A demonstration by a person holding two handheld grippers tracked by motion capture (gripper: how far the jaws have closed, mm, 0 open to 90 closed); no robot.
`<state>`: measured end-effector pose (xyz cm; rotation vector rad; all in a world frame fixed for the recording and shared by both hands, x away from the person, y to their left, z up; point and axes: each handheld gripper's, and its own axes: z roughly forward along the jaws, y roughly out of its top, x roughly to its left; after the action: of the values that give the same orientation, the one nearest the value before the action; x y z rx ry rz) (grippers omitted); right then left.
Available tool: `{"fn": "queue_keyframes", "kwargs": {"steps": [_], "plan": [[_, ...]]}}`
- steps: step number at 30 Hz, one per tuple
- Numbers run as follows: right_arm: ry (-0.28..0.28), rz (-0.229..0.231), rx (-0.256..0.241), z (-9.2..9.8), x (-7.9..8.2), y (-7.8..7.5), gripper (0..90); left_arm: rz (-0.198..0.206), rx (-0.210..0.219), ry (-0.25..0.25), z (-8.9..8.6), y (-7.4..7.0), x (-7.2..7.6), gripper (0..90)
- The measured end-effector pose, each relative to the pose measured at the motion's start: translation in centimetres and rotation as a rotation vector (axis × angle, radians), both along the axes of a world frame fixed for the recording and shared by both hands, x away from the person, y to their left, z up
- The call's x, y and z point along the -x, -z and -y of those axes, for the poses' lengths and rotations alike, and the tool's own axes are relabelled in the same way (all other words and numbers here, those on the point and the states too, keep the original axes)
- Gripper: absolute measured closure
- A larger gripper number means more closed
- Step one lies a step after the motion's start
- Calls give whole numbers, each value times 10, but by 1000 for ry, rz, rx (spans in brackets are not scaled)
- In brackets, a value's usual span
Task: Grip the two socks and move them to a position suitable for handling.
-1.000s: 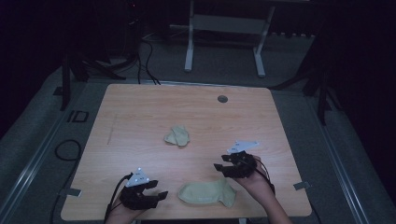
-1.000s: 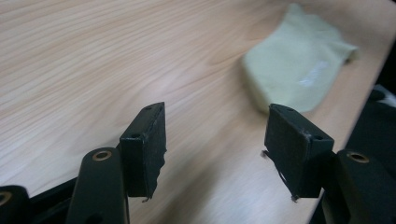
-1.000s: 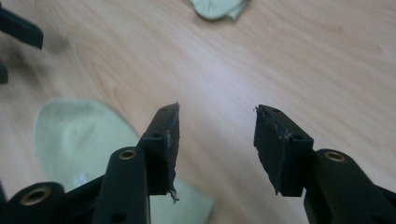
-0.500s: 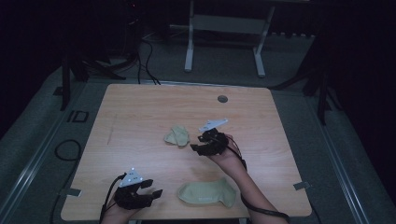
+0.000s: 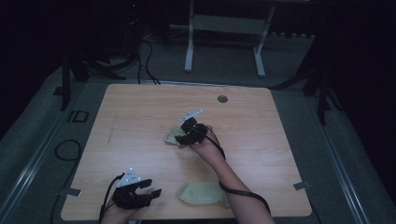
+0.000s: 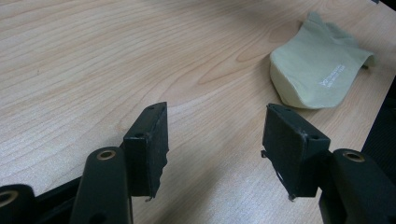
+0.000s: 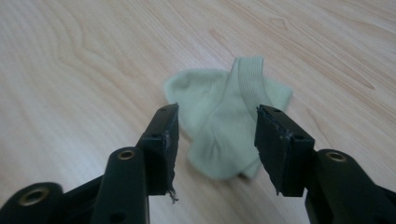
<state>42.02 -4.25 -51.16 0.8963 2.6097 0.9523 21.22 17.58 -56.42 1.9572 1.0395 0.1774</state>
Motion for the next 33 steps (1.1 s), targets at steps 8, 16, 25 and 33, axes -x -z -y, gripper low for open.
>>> {"fn": "queue_keyframes", "kwargs": {"steps": [8, 16, 25, 33], "plan": [[47, -15, 48, -18, -20, 16, 412, 0, 13, 5, 0, 0, 1, 408], [74, -22, 96, -32, -24, 34, 390, 19, 3, -3, 0, 0, 2, 407], [75, 20, 141, -38, -18, 37, 512, 30, -22, -7, 1, -1, 3, 404], [81, 46, 173, -34, -19, 34, 802, 26, -19, -11, 1, 0, 2, 397]]}}
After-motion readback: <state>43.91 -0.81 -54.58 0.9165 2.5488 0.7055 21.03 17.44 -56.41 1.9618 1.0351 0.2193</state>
